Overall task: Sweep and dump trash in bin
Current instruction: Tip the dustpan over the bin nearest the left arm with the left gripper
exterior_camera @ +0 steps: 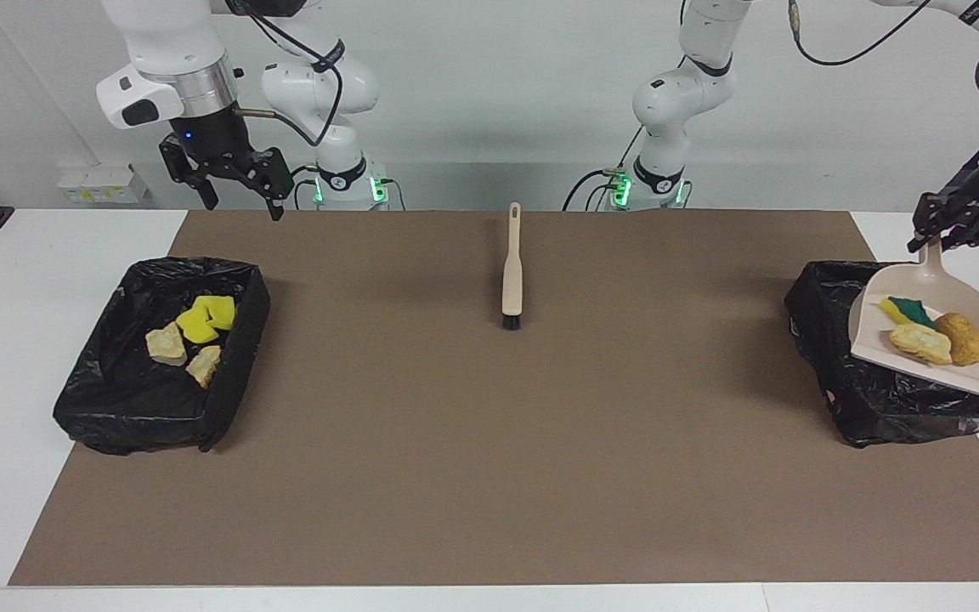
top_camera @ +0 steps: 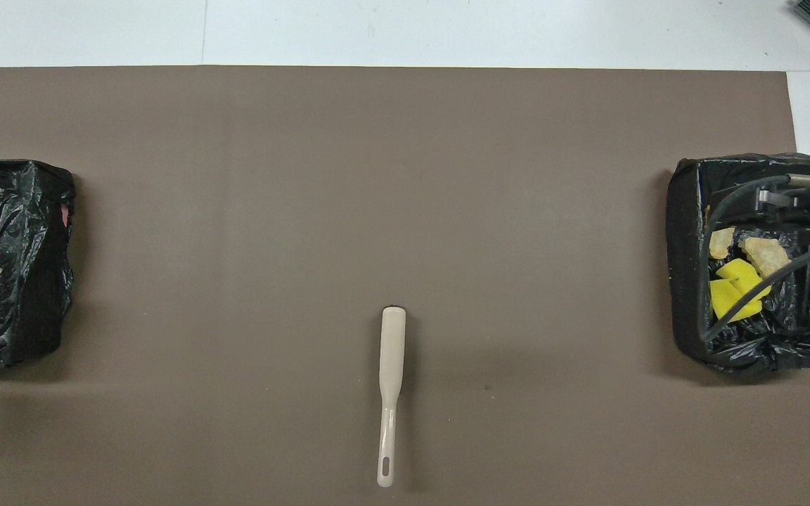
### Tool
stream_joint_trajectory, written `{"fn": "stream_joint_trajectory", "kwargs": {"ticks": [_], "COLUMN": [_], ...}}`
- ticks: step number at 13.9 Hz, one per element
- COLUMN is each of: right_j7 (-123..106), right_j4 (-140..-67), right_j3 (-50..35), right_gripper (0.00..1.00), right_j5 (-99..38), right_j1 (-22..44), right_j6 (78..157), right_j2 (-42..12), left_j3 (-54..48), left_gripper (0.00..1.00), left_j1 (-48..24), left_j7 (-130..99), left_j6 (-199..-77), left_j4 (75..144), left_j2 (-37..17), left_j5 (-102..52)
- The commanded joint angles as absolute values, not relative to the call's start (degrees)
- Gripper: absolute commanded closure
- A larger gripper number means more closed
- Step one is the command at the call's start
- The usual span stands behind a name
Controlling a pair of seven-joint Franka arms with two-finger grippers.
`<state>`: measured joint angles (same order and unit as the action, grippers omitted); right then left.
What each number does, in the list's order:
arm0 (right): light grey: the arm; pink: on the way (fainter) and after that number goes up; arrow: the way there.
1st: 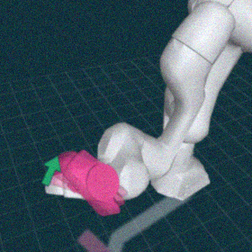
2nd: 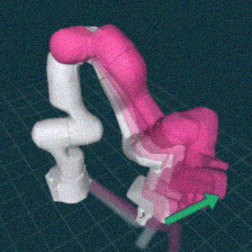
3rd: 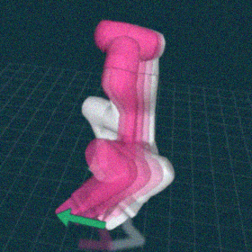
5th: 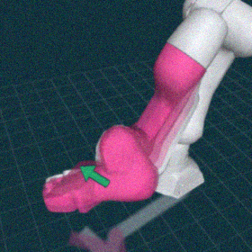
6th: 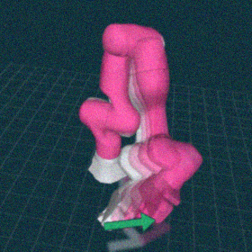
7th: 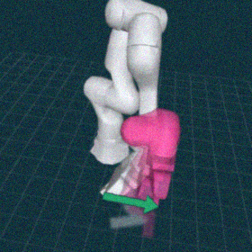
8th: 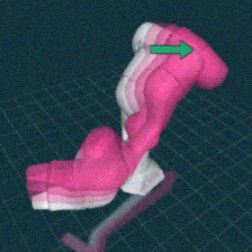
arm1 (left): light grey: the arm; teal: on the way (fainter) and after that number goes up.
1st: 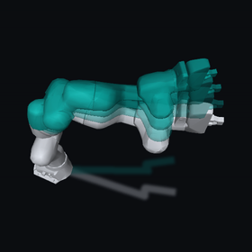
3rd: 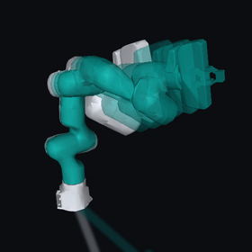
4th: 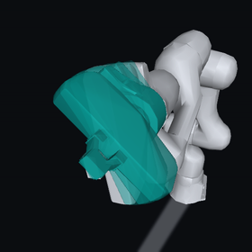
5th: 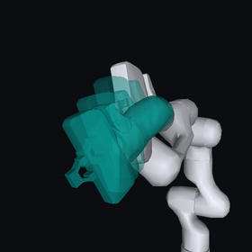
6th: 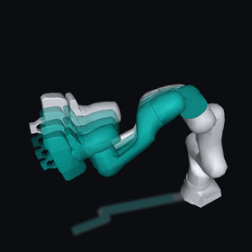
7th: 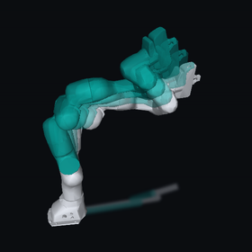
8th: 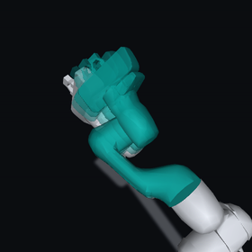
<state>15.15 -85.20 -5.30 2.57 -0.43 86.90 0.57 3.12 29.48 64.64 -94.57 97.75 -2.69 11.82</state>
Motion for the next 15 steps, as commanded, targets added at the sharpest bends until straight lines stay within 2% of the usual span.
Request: {"fn": "stream_joint_trajectory", "kwargs": {"ticks": [1, 7, 15], "right_j7": [13.0, 13.1, 12.9], "right_j4": [-84.3, -84.8, -84.8], "right_j3": [-5.8, -5.9, -5.9], "right_gripper": [0.00, 0.00, 0.00], "right_j5": [2.5, 2.5, 2.5], "right_j1": [-1.2, -1.1, -1.1], "right_j6": [86.0, 85.7, 85.4], "right_j2": [0.4, 0.7, 0.7], "left_j3": [2.8, 2.4, 2.4], "left_gripper": [1.00, 1.00, 1.00], "left_j1": [28.4, 22.9, 19.0], "left_j7": [67.1, 69.2, 73.5], "left_j6": [-93.7, -97.5, -103.4], "left_j4": [96.6, 96.7, 97.0], "left_j2": [-2.8, -3.3, -3.6], "left_j5": [21.3, 36.4, 45.7]}}
